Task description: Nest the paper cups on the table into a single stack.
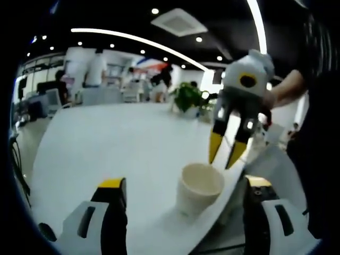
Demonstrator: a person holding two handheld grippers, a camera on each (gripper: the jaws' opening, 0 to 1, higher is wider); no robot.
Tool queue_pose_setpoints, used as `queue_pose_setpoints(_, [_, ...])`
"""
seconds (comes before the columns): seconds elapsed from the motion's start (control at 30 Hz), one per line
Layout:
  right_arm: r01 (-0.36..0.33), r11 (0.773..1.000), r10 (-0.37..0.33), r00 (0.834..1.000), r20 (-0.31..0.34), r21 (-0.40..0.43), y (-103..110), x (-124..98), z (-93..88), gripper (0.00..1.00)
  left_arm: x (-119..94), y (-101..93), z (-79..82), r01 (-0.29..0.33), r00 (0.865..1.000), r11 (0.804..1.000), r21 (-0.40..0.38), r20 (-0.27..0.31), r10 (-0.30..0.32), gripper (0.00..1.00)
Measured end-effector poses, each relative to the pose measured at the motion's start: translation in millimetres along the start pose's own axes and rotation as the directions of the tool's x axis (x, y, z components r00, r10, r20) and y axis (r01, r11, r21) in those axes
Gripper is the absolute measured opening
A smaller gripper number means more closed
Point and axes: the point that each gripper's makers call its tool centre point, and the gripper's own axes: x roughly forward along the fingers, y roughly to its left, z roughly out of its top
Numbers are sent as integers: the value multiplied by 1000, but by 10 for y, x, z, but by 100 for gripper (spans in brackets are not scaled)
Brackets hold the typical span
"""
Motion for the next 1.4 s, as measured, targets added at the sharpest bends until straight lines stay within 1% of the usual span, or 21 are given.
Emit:
queue_pose_setpoints(0.1, [39, 998, -42, 998, 53, 56, -81, -80, 3, 12, -2, 7, 2, 2, 1000, 1000, 6, 0, -2, 88])
queue_pose_setpoints(0.17, [61, 988, -79, 988, 130, 139, -150, -157, 9, 14, -4, 22, 9, -2, 1000, 1000, 5, 1, 2, 88])
queue_pose_setpoints(0.23, [84, 972, -120, 980, 160, 218, -218, -223, -70, 15, -3, 26, 14, -2, 1000, 1000, 6, 3, 2, 88])
queue_pose_setpoints(0.27, [95, 965, -144, 971, 190, 246, -254, -256, -71, 16, -4, 30, 12, -2, 1000, 1000, 6, 2, 2, 88])
queue_pose_setpoints(0.3, [99, 952, -174, 954, 245, 291, -290, -306, -54, 18, -2, 33, 8, -2, 1000, 1000, 4, 2, 2, 88])
queue_pose_setpoints(0.4, [108, 912, -238, 925, 296, 395, -362, -413, -124, 22, -4, 23, -2, 2, 1000, 1000, 8, -2, -2, 88])
queue_pose_setpoints(0.43, [110, 895, -269, 906, 325, 433, -400, -462, -144, 23, -4, 20, -4, 4, 1000, 1000, 7, -3, -4, 88])
queue_pose_setpoints(0.5, [102, 864, -303, 887, 348, 492, -438, -512, -188, 29, -6, 19, -12, 7, 1000, 1000, 7, -6, -7, 88])
queue_pose_setpoints(0.53, [118, 856, -324, 881, 345, 503, -462, -538, -243, 30, -6, 17, -20, 8, 1000, 1000, 7, -8, -8, 88])
queue_pose_setpoints(0.57, [134, 855, -335, 880, 336, 502, -472, -549, -290, 30, -4, 15, -30, 10, 1000, 1000, 5, -11, -10, 88])
queue_pose_setpoints(0.63, [143, 831, -356, 879, 317, 538, -489, -563, -400, 32, -6, 10, -56, 14, 1000, 1000, 4, -22, -14, 88])
queue_pose_setpoints(0.67, [142, 807, -387, 860, 332, 573, -521, -590, -431, 34, -7, 8, -57, 15, 1000, 1000, 6, -23, -15, 88])
queue_pose_setpoints(0.73, [137, 776, -414, 847, 334, 616, -544, -616, -517, 37, -5, 2, -66, 20, 1000, 1000, 2, -22, -20, 87])
queue_pose_setpoints(0.8, [130, 757, -436, 830, 347, 640, -561, -638, -560, 39, -2, 3, -83, 19, 999, 1000, 0, -29, -19, 87])
queue_pose_setpoints(0.83, [117, 740, -447, 822, 354, 662, -557, -661, -576, 40, -1, -3, -91, 22, 999, 1000, 3, -32, -22, 87])
queue_pose_setpoints(0.87, [121, 742, -452, 816, 359, 660, -561, -675, -587, 41, 0, -6, -94, 23, 999, 1000, 4, -33, -23, 87])
queue_pose_setpoints(1.07, [126, 746, -445, 825, 349, 654, -500, -634, -689, 55, -4, -11, -127, 28, 999, 1000, 10, -44, -28, 87])
queue_pose_setpoints(1.13, [130, 742, -442, 832, 335, 657, -467, -620, -721, 56, -5, -12, -146, 32, 998, 999, 19, -54, -31, 87])
queue_pose_setpoints(1.23, [152, 754, -439, 840, 319, 639, -431, -596, -751, 58, -3, -14, -184, 39, 997, 999, 28, -69, -37, 86])
queue_pose_setpoints(1.37, [172, 760, -439, 847, 299, 627, -404, -540, -799, 69, -1, 0, -202, 37, 997, 999, 29, -73, -35, 86])
queue_pose_setpoints(1.4, [191, 761, -441, 853, 279, 620, -400, -523, -833, 72, 1, -1, -206, 39, 997, 999, 23, -73, -37, 86])
